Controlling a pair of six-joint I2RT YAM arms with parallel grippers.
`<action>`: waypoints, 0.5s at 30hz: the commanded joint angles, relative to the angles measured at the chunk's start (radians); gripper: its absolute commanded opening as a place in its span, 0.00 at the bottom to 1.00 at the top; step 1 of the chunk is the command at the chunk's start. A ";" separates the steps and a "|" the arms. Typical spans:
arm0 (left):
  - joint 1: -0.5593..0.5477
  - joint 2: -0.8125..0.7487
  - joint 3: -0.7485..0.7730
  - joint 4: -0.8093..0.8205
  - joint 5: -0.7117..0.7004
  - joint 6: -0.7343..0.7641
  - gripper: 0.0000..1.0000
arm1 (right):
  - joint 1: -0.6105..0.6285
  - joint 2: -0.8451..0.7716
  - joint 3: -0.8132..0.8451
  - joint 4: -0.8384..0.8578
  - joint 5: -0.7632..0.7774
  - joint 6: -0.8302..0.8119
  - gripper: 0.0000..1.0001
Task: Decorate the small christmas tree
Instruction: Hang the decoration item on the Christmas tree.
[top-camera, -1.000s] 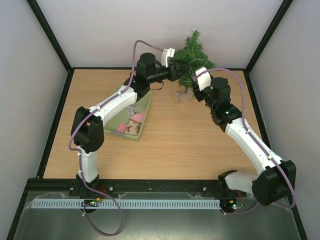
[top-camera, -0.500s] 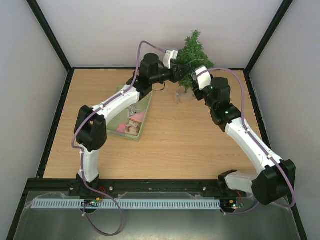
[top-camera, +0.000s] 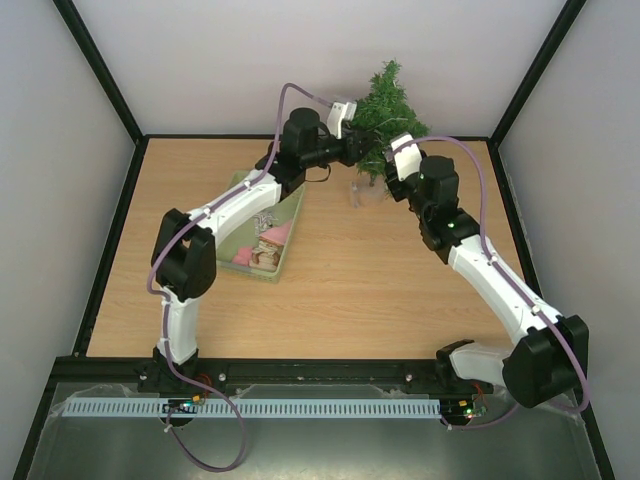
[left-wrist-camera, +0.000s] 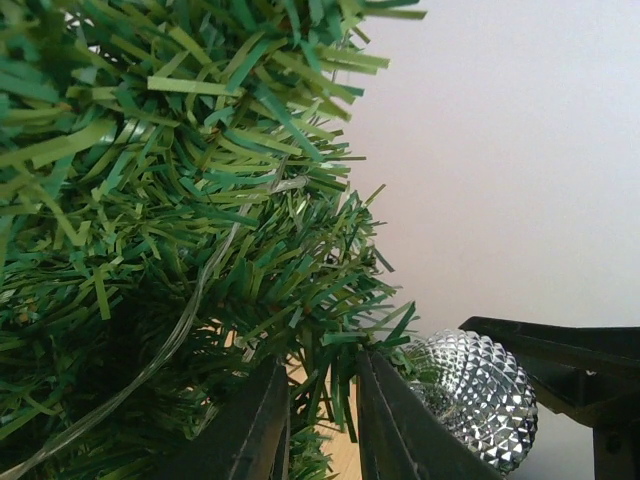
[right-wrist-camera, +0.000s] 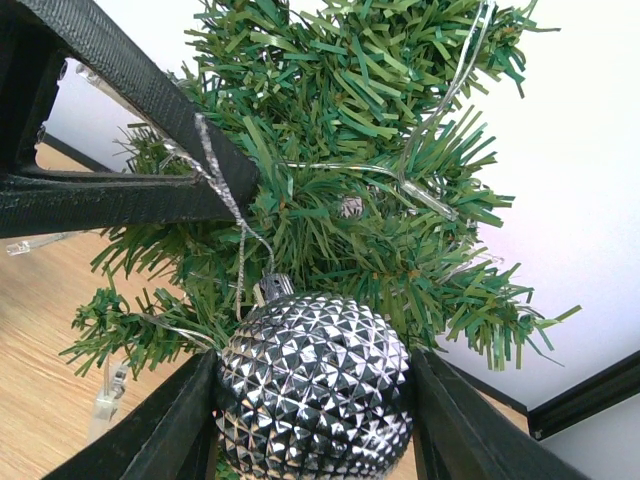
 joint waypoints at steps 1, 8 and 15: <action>-0.003 0.018 0.033 0.003 -0.009 0.018 0.21 | -0.008 0.014 -0.019 0.053 0.028 -0.001 0.42; -0.003 0.013 0.032 -0.015 -0.005 0.015 0.21 | -0.010 0.005 -0.029 0.062 0.013 0.006 0.42; 0.005 -0.086 -0.030 -0.024 -0.035 0.011 0.28 | -0.011 -0.038 -0.036 0.060 -0.019 -0.004 0.42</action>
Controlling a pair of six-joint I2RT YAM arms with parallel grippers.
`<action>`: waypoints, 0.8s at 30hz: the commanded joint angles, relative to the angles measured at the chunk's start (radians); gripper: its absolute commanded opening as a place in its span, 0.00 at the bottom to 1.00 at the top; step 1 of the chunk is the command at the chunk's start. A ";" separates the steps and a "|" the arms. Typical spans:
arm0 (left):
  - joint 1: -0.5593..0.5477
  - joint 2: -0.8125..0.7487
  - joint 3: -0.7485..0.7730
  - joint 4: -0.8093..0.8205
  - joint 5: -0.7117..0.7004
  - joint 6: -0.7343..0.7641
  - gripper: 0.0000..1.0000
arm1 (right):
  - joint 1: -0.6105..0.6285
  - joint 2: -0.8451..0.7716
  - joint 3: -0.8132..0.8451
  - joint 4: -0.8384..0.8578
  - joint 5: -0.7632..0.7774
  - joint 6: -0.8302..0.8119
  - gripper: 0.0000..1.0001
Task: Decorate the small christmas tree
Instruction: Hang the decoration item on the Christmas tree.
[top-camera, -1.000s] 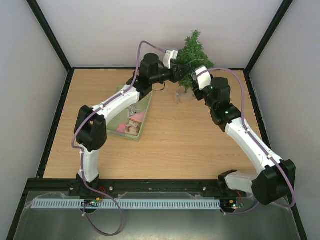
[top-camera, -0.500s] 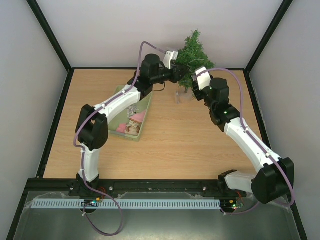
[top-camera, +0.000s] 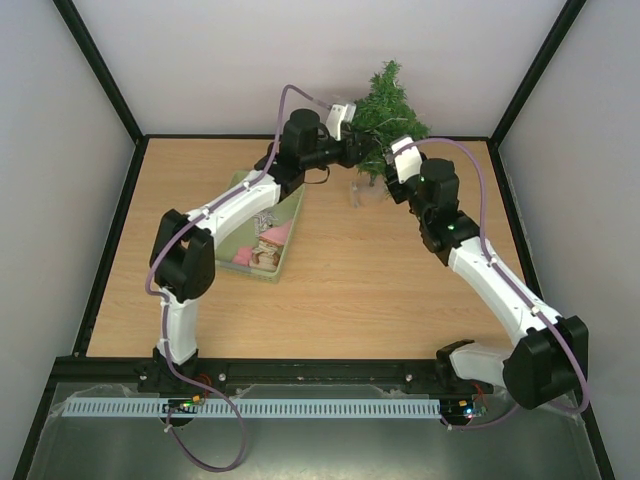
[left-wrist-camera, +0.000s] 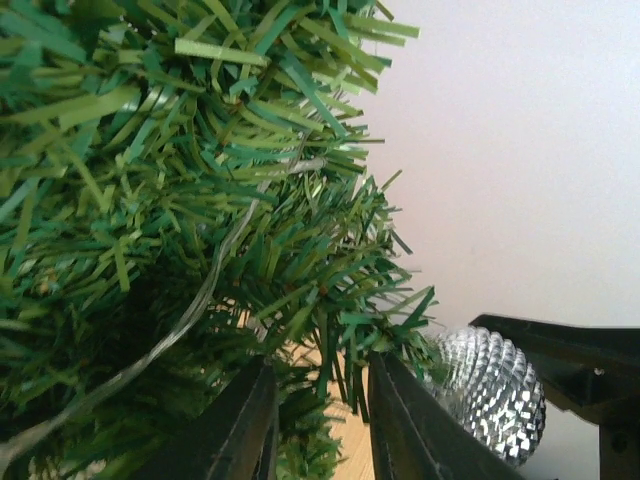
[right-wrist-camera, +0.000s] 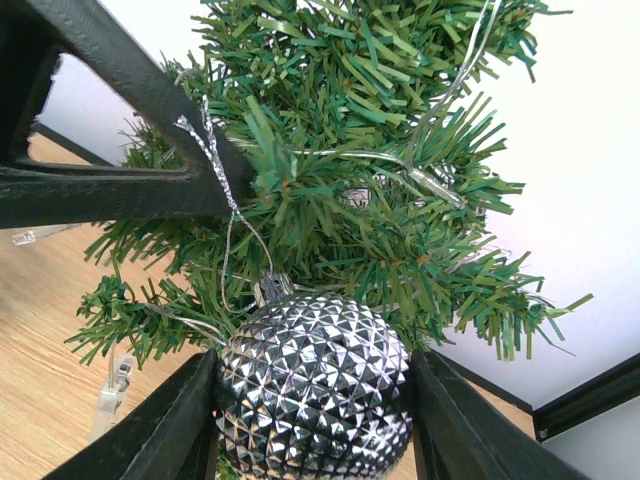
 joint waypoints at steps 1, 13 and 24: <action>0.005 -0.103 -0.047 0.025 -0.022 -0.003 0.29 | -0.005 -0.035 -0.010 0.040 -0.012 -0.011 0.42; 0.042 -0.166 -0.186 0.100 0.035 -0.126 0.33 | -0.006 -0.029 -0.012 0.040 -0.032 -0.007 0.43; 0.048 -0.173 -0.268 0.359 0.132 -0.177 0.43 | -0.007 -0.039 -0.015 0.033 -0.034 0.001 0.43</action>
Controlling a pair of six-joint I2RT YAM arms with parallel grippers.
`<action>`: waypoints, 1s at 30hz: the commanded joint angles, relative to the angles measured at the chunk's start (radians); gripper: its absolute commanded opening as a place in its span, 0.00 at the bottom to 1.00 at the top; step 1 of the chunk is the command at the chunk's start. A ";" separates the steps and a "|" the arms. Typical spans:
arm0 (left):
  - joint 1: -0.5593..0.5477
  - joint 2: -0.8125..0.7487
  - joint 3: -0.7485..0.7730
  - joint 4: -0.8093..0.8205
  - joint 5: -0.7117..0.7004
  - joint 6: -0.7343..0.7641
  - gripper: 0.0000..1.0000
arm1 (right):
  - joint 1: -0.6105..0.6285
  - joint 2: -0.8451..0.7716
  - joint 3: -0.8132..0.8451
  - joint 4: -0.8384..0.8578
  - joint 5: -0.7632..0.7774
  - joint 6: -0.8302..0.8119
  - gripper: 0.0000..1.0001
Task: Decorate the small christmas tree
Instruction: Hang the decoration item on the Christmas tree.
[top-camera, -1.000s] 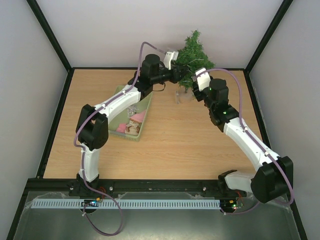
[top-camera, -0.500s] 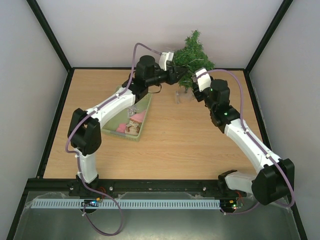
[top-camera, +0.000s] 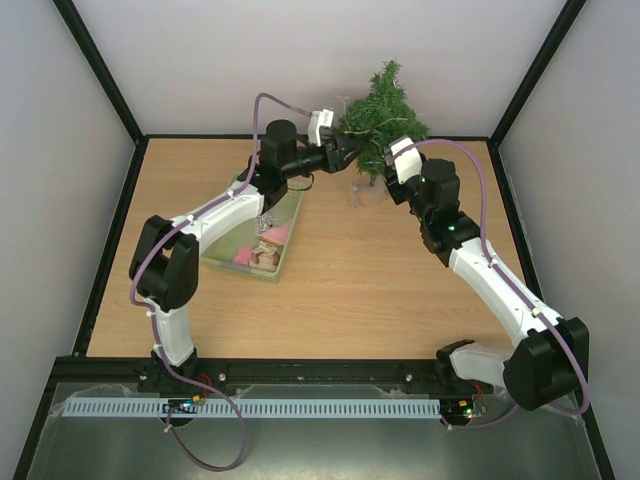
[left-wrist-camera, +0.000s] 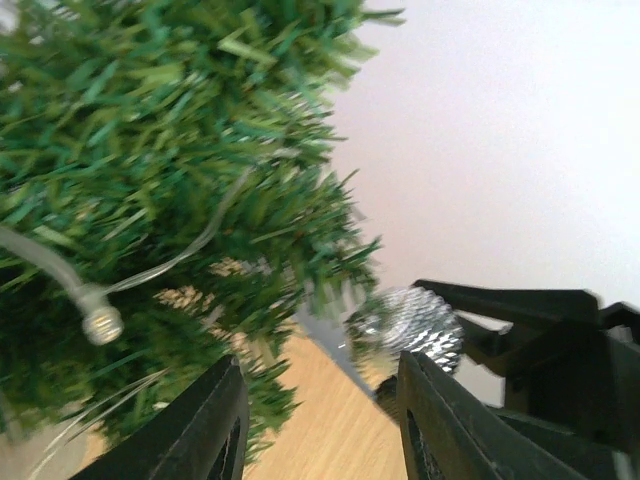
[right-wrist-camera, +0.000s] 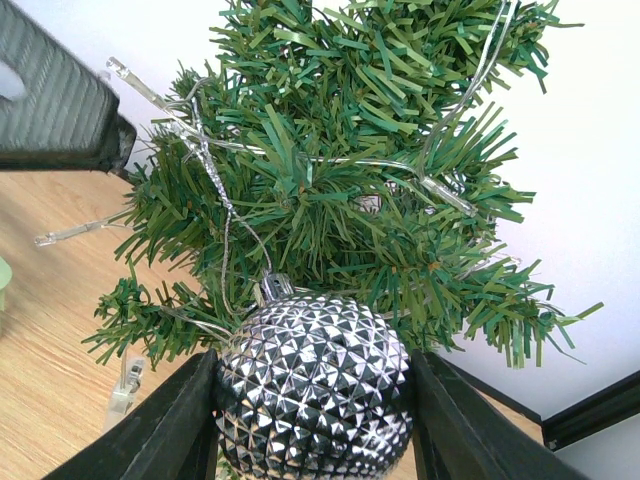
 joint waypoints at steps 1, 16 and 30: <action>-0.004 -0.028 -0.006 0.182 0.065 -0.038 0.44 | -0.006 -0.027 -0.005 0.024 -0.007 0.002 0.43; -0.009 0.052 0.101 0.077 0.018 0.008 0.43 | -0.007 -0.013 -0.010 0.050 -0.032 0.013 0.43; -0.011 0.111 0.170 0.105 0.034 -0.035 0.40 | -0.007 -0.004 -0.008 0.055 -0.033 0.007 0.42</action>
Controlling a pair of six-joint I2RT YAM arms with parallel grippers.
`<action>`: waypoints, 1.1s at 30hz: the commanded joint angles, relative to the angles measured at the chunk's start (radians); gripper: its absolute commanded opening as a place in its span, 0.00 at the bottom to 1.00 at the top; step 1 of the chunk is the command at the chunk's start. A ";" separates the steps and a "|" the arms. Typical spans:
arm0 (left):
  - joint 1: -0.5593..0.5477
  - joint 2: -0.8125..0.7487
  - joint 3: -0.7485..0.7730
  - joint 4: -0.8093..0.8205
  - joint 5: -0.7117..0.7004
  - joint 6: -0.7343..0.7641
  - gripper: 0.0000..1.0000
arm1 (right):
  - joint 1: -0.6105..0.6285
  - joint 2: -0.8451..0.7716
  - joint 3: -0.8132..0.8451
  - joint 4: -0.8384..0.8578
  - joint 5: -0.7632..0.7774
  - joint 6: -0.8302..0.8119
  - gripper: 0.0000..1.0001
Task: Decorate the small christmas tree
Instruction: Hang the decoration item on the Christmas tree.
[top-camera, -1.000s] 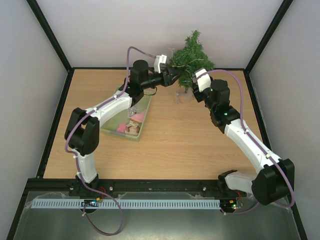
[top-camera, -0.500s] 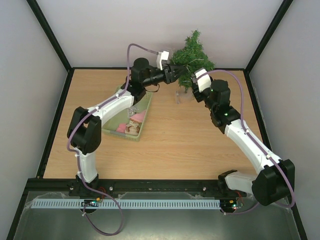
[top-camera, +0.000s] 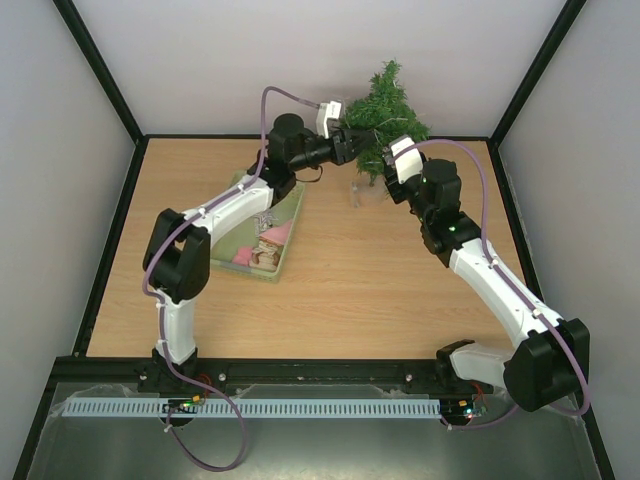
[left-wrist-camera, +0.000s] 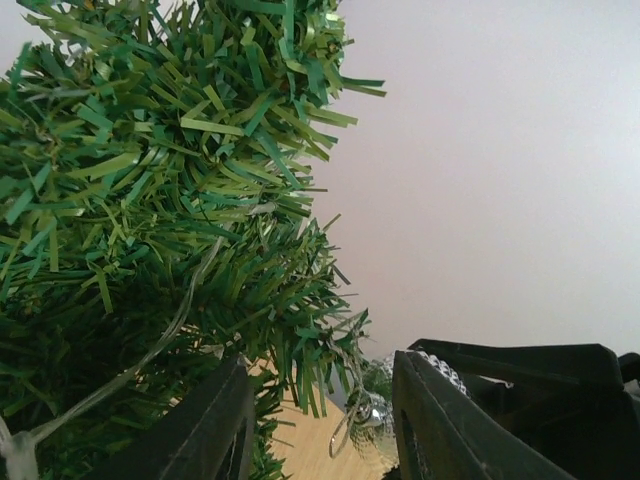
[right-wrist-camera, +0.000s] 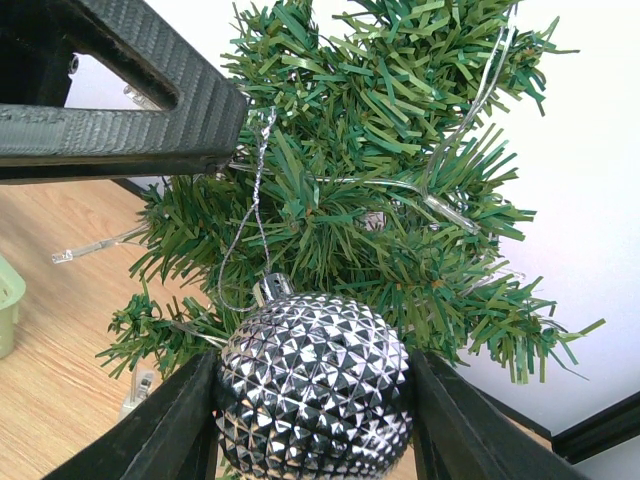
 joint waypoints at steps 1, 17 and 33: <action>-0.005 0.024 0.069 0.029 0.016 -0.011 0.39 | -0.006 0.002 -0.004 0.035 -0.006 0.001 0.42; -0.010 0.066 0.125 0.002 0.013 -0.036 0.25 | -0.007 0.000 -0.008 0.042 -0.003 -0.002 0.42; -0.018 0.009 0.089 0.015 0.033 -0.022 0.02 | -0.007 -0.024 -0.031 0.056 0.008 0.009 0.42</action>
